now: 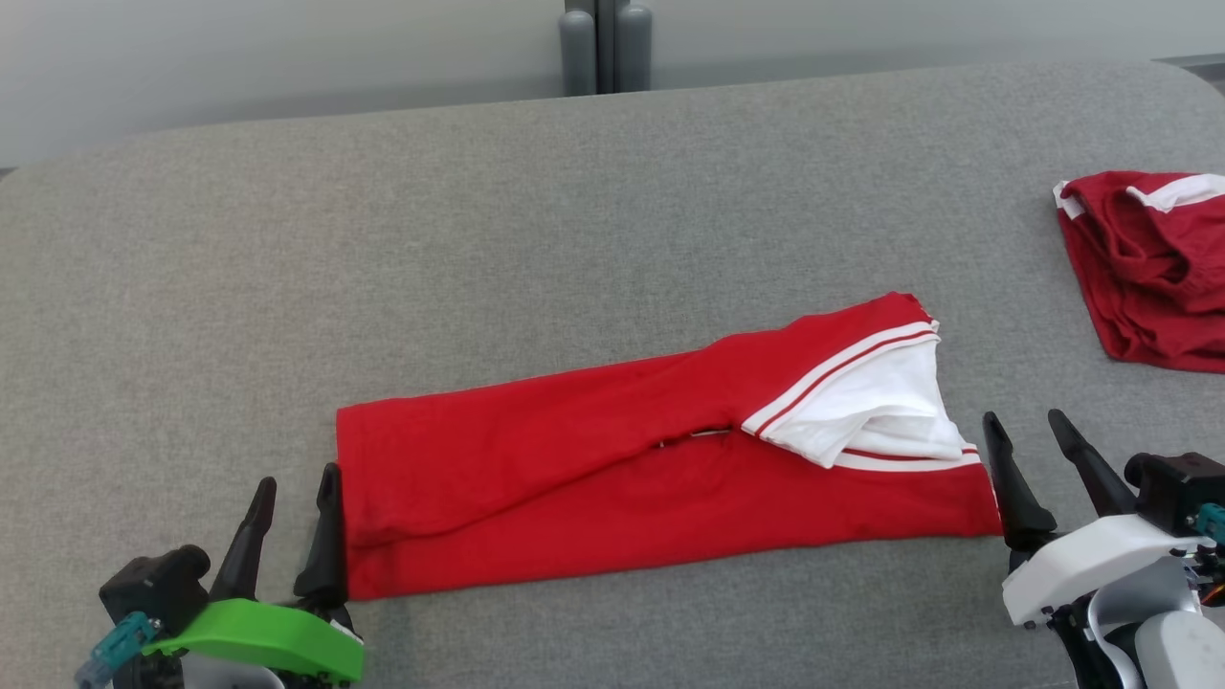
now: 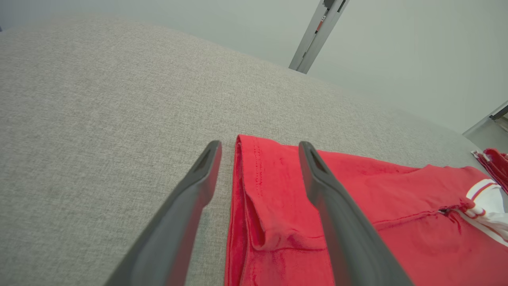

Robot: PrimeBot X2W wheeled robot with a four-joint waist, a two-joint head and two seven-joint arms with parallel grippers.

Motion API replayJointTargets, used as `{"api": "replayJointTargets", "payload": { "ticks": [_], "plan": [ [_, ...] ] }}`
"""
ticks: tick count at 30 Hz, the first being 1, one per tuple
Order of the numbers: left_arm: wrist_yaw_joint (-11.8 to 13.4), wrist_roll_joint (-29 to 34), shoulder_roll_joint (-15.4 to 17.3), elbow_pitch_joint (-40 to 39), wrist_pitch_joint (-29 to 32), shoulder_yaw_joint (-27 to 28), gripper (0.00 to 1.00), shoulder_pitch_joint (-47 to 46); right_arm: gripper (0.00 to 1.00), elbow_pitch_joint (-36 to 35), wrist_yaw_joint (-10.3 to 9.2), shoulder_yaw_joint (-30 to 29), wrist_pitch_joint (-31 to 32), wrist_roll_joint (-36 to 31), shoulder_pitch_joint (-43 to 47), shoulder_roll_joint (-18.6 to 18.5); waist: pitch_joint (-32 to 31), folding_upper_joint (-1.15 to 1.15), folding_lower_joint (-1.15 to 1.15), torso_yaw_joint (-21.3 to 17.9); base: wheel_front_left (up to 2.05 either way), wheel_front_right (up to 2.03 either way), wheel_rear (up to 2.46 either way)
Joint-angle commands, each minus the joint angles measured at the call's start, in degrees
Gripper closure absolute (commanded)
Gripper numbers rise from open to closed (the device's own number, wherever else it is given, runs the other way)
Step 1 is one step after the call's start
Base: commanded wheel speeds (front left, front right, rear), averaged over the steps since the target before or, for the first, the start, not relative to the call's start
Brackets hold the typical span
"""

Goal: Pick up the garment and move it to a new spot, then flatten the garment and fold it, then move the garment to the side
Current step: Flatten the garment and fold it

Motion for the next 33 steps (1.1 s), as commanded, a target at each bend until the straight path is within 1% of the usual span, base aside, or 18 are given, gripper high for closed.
{"api": "replayJointTargets", "payload": {
  "ticks": [1, 6, 12, 18, 23, 27, 28, 29, 30, 31, 32, 33],
  "plan": [
    [-0.4, 1.2, -0.7, -0.3, -0.1, 0.9, 0.0, 0.9, 0.0, -0.3, -0.07, -0.5, 0.7, -0.6, -0.2, 0.2, -0.4, 0.0, 0.0, 0.1, 0.0, 0.0, 0.0],
    [-1.6, 4.3, -3.6, -0.7, -0.2, 3.0, 0.0, 1.6, 0.0, 2.1, -0.07, -1.9, 4.4, -3.0, -5.1, 0.5, -0.9, 0.0, 0.0, 1.2, 0.0, 0.0, 0.0],
    [-2.7, 7.0, -5.4, -0.1, -0.2, 3.6, 0.0, 0.9, 0.0, 9.8, -0.07, -2.2, 9.6, -6.4, -10.6, -0.2, -1.1, 0.0, 0.0, 3.7, 0.0, 0.0, 0.0],
    [-3.4, 8.1, -6.6, 0.5, -0.2, 4.4, 0.0, 1.8, 0.0, 16.3, -0.07, -1.4, 13.1, -7.4, -10.7, -0.5, -2.0, 0.0, 0.0, 5.4, 0.0, 0.0, 0.0],
    [-3.7, 8.7, -7.2, 0.9, -0.2, 5.3, 0.0, 2.4, 0.0, 19.7, -0.07, -0.5, 14.0, -8.5, -9.8, 0.2, -2.6, 0.0, 0.0, 5.4, 0.0, 0.0, 0.0],
    [-4.1, 9.2, -7.4, 1.1, -0.2, 5.5, 0.0, 2.8, 0.0, 22.4, -0.07, 1.7, 14.1, -9.8, -10.1, 1.1, -2.9, 0.0, 0.0, 5.0, 0.0, 0.0, 0.0],
    [-4.2, 9.4, -7.4, 1.2, -0.2, 5.5, 0.0, 2.8, 0.07, 22.9, -0.04, 2.3, 14.0, -10.2, -10.2, 1.3, -2.9, 0.0, 0.0, 4.9, 0.0, 0.0, 0.0],
    [-4.2, 9.5, -7.4, 1.2, -0.2, 5.5, 0.0, 2.8, 0.6, 23.5, -0.04, 2.9, 13.7, -10.6, -10.3, 1.6, -3.0, 0.0, 0.0, 4.8, 0.0, 0.0, 0.0],
    [-4.2, 9.6, -7.4, 1.2, -0.2, 5.5, 0.0, 2.8, 0.69, 23.9, -0.03, 3.2, 13.7, -10.9, -10.5, 1.8, -3.1, 0.0, 0.0, 4.6, 0.0, 0.0, 0.0],
    [-4.3, 9.7, -7.5, 1.2, -0.2, 5.5, 0.0, 2.8, 0.84, 24.5, -0.04, 3.3, 13.4, -11.3, -10.8, 2.1, -3.2, 0.0, 0.0, 4.5, 0.0, 0.0, 0.0],
    [-4.4, 9.8, -7.5, 1.2, -0.2, 5.4, 0.0, 2.9, 0.84, 24.9, -0.04, 3.4, 13.2, -11.6, -11.1, 2.2, -3.3, 0.0, 0.0, 4.3, 0.0, 0.0, 0.0],
    [-4.4, 9.9, -7.5, 1.3, -0.2, 5.4, 0.0, 2.9, 1.0, 25.4, -0.04, 3.3, 12.8, -11.9, -11.6, 2.4, -3.4, 0.0, 0.0, 4.2, 0.0, 0.0, 0.0]
  ]
}}
